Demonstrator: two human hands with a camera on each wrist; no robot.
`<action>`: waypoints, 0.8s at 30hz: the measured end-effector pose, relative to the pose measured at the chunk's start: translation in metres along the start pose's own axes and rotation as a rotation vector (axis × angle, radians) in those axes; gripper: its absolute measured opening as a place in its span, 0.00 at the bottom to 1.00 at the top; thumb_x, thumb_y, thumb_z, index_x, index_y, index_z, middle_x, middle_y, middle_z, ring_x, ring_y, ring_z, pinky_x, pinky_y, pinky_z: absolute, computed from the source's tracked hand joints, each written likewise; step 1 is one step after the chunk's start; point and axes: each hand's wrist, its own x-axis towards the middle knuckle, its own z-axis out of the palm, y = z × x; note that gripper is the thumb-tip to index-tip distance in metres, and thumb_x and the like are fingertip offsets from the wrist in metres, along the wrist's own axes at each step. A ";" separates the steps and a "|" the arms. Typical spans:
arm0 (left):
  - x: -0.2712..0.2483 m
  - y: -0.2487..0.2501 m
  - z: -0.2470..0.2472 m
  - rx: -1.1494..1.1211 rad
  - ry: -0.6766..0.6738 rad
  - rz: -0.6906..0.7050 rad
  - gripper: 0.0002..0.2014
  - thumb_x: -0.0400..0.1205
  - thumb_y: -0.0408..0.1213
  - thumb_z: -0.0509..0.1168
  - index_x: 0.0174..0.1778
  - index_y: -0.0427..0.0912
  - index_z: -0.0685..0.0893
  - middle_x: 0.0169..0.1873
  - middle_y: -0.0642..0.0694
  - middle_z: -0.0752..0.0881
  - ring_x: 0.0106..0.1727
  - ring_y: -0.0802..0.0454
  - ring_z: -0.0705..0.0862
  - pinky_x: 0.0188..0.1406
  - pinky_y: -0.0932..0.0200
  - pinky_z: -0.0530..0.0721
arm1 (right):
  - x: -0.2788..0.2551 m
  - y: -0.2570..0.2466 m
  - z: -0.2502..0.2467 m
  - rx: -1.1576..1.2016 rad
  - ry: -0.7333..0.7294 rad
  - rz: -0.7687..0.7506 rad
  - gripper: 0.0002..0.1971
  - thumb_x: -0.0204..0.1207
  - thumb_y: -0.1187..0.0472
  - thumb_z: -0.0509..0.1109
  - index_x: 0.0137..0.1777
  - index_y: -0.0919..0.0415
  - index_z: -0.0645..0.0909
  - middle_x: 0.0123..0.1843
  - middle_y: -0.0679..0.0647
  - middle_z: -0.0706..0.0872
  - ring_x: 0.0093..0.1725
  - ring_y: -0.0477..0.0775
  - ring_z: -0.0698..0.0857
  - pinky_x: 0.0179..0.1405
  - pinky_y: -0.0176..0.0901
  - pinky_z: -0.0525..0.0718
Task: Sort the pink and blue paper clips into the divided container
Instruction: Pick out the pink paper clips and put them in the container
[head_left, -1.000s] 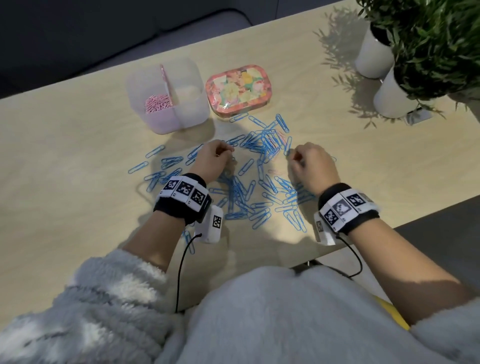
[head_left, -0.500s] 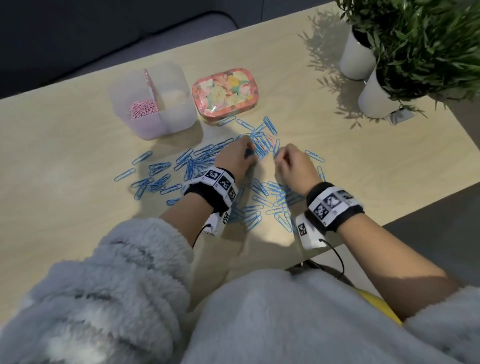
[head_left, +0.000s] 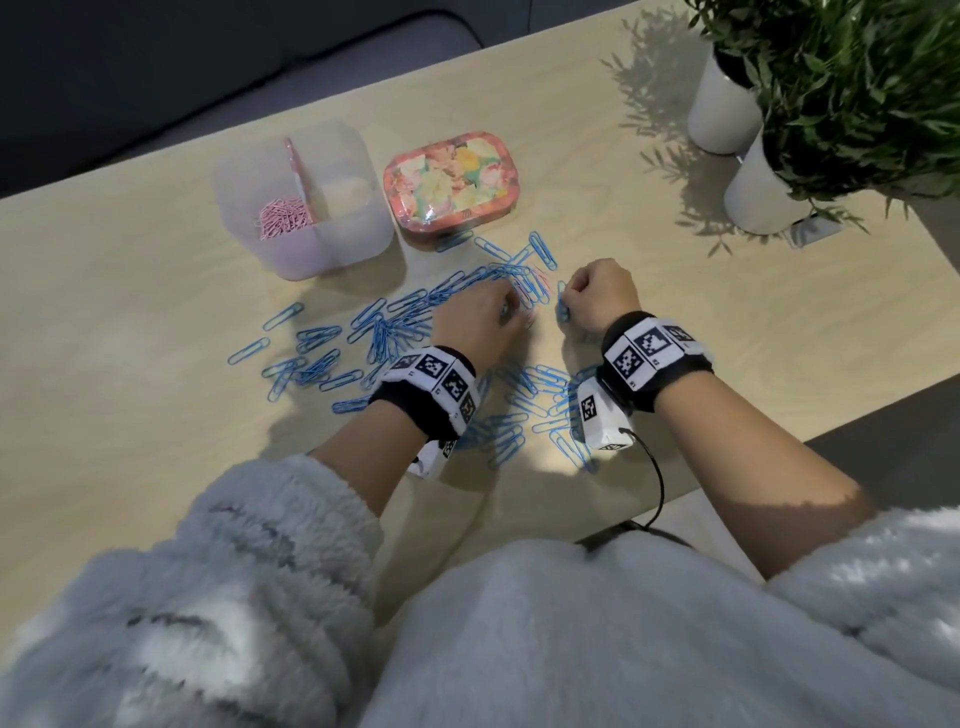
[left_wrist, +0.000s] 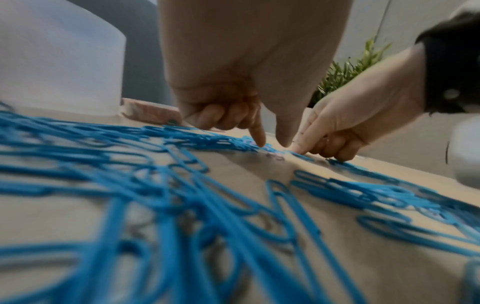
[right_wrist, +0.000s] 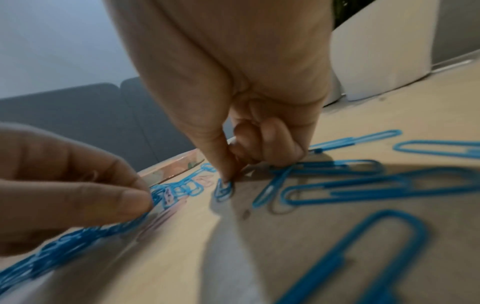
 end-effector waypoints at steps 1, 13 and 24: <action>0.003 0.004 0.004 0.029 0.017 -0.012 0.11 0.77 0.50 0.64 0.44 0.45 0.80 0.43 0.47 0.84 0.48 0.44 0.83 0.44 0.52 0.78 | -0.001 0.004 -0.003 0.001 0.014 0.013 0.09 0.72 0.66 0.65 0.46 0.66 0.86 0.52 0.68 0.88 0.55 0.67 0.85 0.52 0.47 0.81; 0.011 0.015 0.006 0.259 -0.077 0.041 0.13 0.83 0.42 0.60 0.57 0.37 0.78 0.57 0.38 0.83 0.61 0.38 0.80 0.53 0.46 0.79 | 0.002 -0.010 -0.004 0.006 0.072 -0.138 0.06 0.69 0.58 0.68 0.42 0.55 0.86 0.40 0.54 0.88 0.49 0.61 0.86 0.49 0.45 0.81; 0.002 0.000 -0.003 0.175 -0.118 0.106 0.12 0.83 0.31 0.54 0.57 0.30 0.76 0.55 0.32 0.81 0.58 0.37 0.80 0.56 0.44 0.77 | -0.005 -0.017 0.002 -0.281 0.093 -0.233 0.08 0.70 0.62 0.67 0.46 0.57 0.87 0.51 0.61 0.88 0.54 0.66 0.85 0.51 0.47 0.81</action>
